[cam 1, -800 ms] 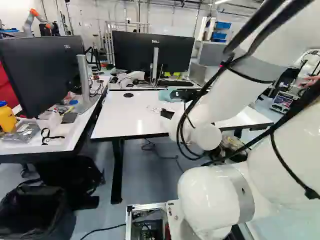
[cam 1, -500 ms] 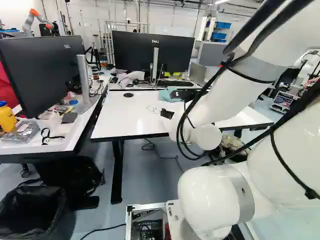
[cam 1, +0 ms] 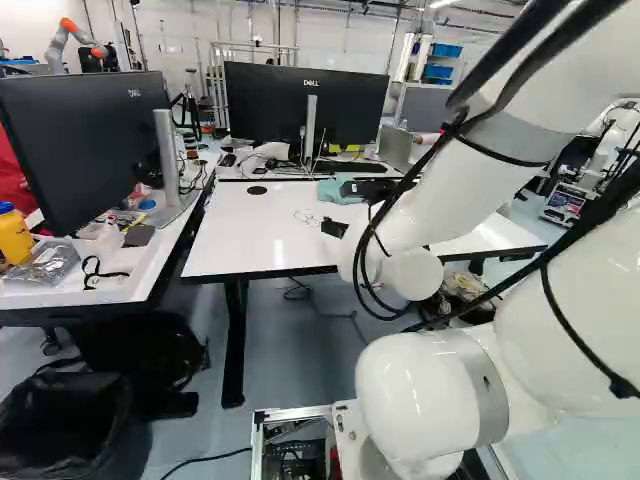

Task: Clean the table with the green towel

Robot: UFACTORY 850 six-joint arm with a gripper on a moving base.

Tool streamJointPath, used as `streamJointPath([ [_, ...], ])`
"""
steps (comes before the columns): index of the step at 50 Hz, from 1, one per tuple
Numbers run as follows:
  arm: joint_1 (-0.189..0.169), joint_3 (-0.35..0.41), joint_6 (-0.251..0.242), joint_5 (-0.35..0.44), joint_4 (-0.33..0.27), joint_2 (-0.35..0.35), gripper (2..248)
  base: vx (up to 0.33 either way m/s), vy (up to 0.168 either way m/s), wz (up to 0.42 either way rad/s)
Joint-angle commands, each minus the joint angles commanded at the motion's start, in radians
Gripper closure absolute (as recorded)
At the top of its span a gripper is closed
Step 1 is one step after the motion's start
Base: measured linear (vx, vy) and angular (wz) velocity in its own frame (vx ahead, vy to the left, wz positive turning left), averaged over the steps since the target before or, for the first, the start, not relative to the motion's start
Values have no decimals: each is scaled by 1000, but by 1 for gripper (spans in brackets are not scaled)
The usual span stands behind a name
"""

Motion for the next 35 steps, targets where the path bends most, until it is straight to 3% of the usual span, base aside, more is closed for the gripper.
streamJointPath([
  [35,-34,-134,0,0,0,-151,3,0,0,0],
])
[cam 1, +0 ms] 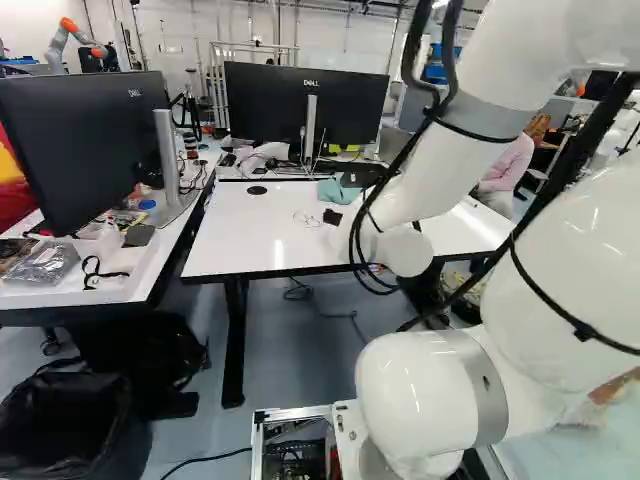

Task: Clean the table with the green towel

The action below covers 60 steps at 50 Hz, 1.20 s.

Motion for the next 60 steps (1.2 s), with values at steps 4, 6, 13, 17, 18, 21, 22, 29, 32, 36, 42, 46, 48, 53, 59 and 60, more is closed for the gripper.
streamJointPath([
  [4,-6,-22,0,0,0,-23,3,0,0,0],
  [6,-9,-32,0,0,0,-34,3,0,0,0],
  [13,-20,-70,0,0,0,-68,3,0,0,0],
  [17,-26,-91,0,0,0,-83,3,0,0,0],
  [18,-27,-96,0,0,0,-89,3,0,0,0],
  [21,-32,-112,0,0,0,-105,3,0,0,0],
  [22,-33,-117,0,0,0,-109,3,0,0,0],
  [29,-43,-154,0,0,0,-132,3,0,0,0],
  [32,-47,-169,0,0,0,-140,3,0,0,0],
  [36,-52,-190,0,0,0,-150,3,0,0,0],
  [42,-58,-223,0,0,0,-167,3,0,0,0],
  [46,-62,-243,0,0,0,-177,3,0,0,0],
  [48,-63,-254,0,0,0,-182,3,0,0,0],
  [53,-67,-281,0,-1,0,-196,3,0,0,0],
  [59,-71,-314,0,-8,0,-213,3,0,0,0],
  [60,-72,-320,0,-10,0,-216,3,0,0,0],
])
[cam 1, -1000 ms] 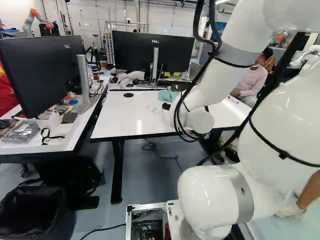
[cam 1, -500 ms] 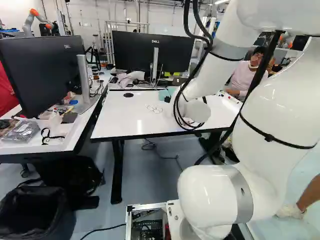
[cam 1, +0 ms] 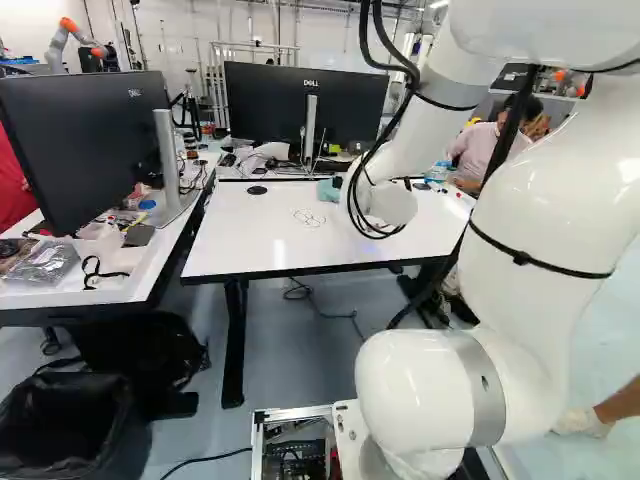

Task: Clean the table with the green towel

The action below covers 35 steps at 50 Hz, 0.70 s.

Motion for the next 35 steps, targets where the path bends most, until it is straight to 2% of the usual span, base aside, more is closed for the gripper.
streamJointPath([
  [15,-9,-84,0,-33,0,-43,3,0,0,0],
  [35,-17,-195,0,-93,0,-143,3,0,0,0],
])
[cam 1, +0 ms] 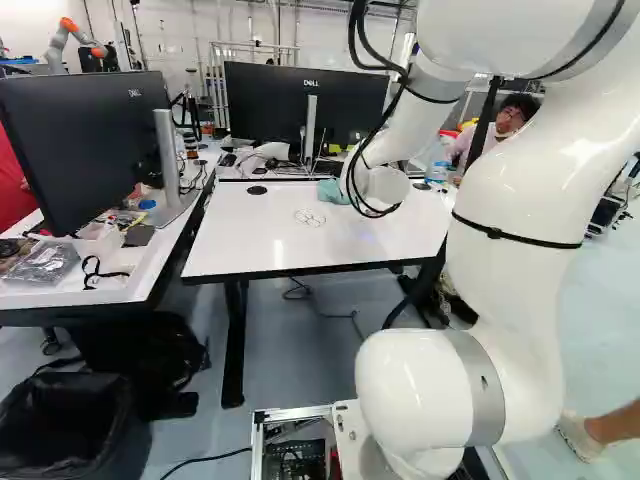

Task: Clean the table with the green towel

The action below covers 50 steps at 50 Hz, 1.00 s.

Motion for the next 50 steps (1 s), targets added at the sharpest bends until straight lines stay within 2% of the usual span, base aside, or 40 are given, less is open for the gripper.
streamJointPath([
  [27,-1,-151,0,-112,0,-127,3,0,0,0],
  [50,17,-277,0,-243,0,-228,3,0,0,0],
])
